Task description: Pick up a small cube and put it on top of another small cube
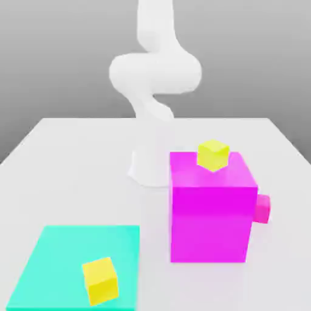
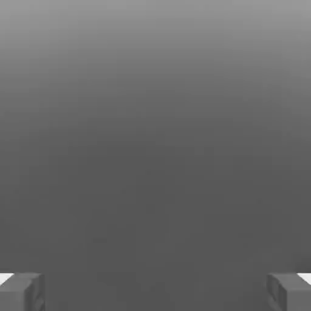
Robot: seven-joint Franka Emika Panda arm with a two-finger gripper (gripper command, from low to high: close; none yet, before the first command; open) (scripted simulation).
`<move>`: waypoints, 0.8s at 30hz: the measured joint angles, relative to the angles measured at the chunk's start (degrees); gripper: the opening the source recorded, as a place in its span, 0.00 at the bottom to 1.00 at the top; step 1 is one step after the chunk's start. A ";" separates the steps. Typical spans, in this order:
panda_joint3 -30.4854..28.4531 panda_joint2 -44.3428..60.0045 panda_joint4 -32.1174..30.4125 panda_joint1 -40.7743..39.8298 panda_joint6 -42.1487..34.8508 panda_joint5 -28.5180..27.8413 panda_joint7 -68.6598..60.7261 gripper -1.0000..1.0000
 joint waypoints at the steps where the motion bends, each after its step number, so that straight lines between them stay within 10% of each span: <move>1: 1.24 1.97 -1.00 0.97 0.50 0.89 0.96 0.50; 24: 27.02 49.73 -22.81 28.68 9.99 5.02 30.88 0.50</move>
